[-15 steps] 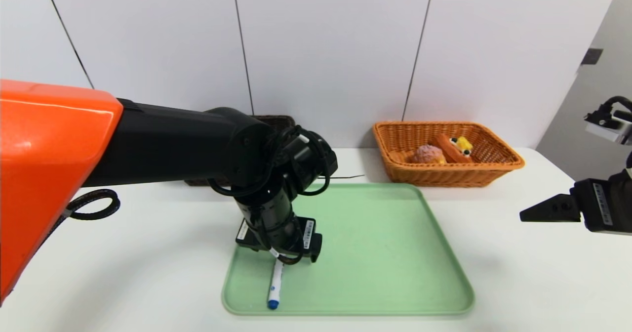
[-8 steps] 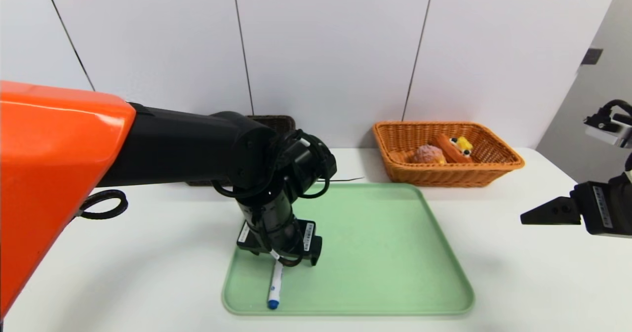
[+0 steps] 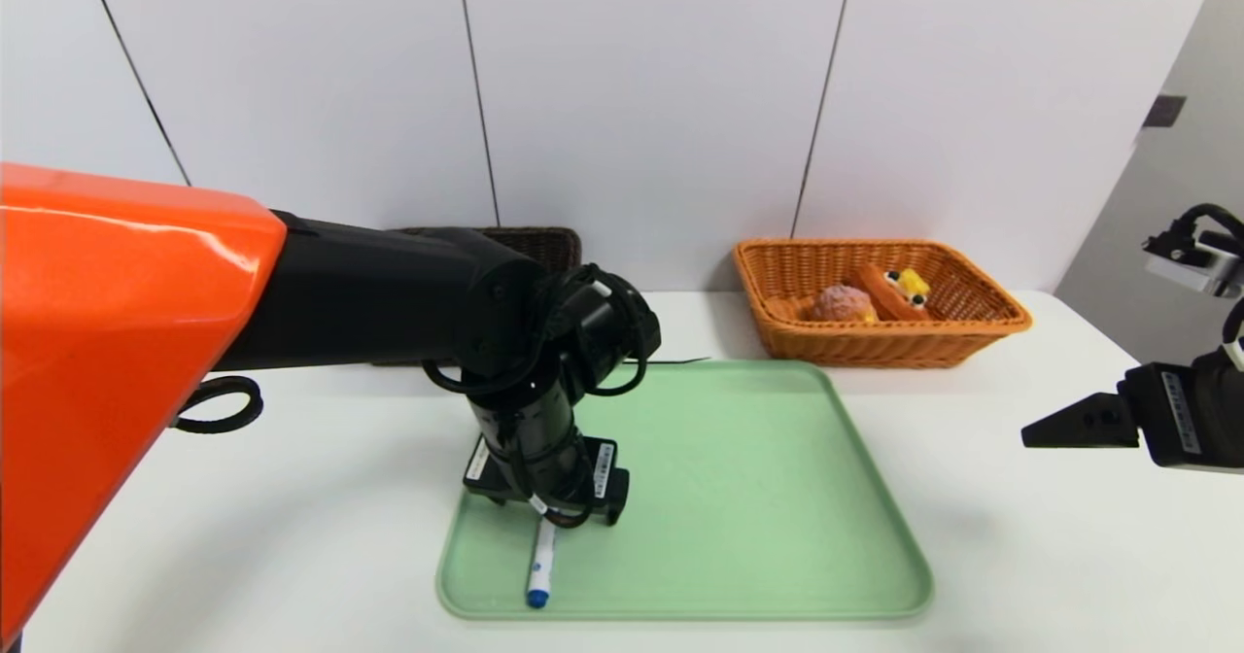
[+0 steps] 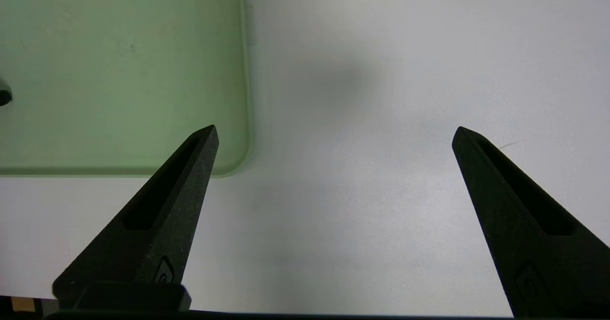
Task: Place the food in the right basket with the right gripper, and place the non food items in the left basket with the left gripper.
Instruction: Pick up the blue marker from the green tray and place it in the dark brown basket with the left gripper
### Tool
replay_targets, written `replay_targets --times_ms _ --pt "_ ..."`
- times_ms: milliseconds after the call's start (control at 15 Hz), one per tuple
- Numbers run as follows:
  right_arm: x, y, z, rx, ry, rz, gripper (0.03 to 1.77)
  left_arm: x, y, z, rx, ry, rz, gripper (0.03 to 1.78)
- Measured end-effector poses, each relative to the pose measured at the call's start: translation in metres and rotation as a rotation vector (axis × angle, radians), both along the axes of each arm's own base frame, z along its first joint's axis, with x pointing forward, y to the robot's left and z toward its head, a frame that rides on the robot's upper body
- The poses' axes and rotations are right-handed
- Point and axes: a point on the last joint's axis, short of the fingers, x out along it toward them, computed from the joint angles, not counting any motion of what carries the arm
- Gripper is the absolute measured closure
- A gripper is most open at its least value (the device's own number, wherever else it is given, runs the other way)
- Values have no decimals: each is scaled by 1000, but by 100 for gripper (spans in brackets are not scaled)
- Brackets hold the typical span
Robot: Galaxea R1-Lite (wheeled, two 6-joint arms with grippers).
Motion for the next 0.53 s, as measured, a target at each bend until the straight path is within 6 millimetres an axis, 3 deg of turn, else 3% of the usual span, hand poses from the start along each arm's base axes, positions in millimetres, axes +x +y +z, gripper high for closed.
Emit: replay_targets --times_ms 267,533 --pt "0 0 0 0 0 1 10 0 -1 -1 1 1 -1 12" --pt "-1 0 0 1 -1 2 10 0 -1 -1 1 3 1 71"
